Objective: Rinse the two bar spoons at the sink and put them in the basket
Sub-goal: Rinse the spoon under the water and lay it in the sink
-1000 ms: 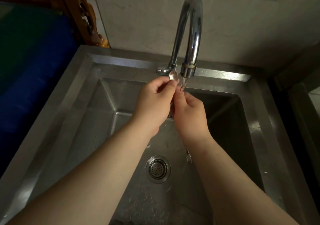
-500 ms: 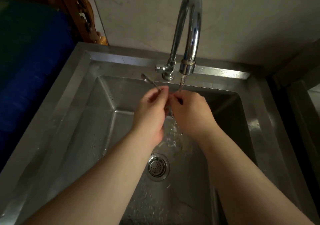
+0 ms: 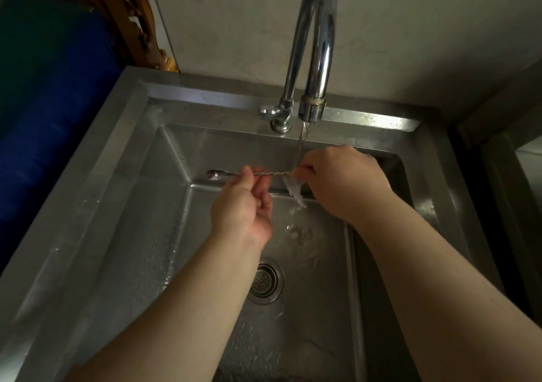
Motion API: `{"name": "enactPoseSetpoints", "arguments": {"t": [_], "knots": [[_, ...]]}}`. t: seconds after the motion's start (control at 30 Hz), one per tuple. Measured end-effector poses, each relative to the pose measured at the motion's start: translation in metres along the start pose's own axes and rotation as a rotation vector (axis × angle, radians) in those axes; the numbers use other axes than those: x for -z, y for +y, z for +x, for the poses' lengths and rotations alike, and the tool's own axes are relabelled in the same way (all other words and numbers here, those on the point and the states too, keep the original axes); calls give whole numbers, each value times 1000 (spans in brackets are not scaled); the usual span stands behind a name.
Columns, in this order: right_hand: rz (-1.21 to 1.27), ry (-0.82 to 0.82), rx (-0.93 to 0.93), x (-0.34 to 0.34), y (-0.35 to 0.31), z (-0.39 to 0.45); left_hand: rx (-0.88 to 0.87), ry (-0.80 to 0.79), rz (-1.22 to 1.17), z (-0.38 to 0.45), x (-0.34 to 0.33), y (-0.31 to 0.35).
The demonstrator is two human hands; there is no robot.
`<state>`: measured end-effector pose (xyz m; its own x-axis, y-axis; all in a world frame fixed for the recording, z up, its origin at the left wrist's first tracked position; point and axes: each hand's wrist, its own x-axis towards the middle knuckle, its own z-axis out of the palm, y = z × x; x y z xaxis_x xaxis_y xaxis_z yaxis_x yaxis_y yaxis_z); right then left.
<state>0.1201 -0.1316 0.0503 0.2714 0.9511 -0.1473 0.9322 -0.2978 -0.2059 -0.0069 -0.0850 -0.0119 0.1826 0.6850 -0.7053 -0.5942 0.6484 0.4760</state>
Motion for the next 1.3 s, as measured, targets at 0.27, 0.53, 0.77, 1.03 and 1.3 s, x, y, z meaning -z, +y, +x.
{"name": "enactPoseSetpoints", "arguments": {"t": [0.27,0.53,0.77,1.03,1.3], "knots": [[84,-46,40,-6,1,0,-87,-44,51,0,8,1],[-40,61,149,-15,-6,-1,26,-168,32,-3,-6,-17],[223,68,14,4,15,-4,61,-60,-46,3,7,-7],[929,130,-139,-9,-1,-9,215,45,-182,3,18,-21],[870,184,-65,-15,-23,-3,406,32,-360,2,16,-36]]}}
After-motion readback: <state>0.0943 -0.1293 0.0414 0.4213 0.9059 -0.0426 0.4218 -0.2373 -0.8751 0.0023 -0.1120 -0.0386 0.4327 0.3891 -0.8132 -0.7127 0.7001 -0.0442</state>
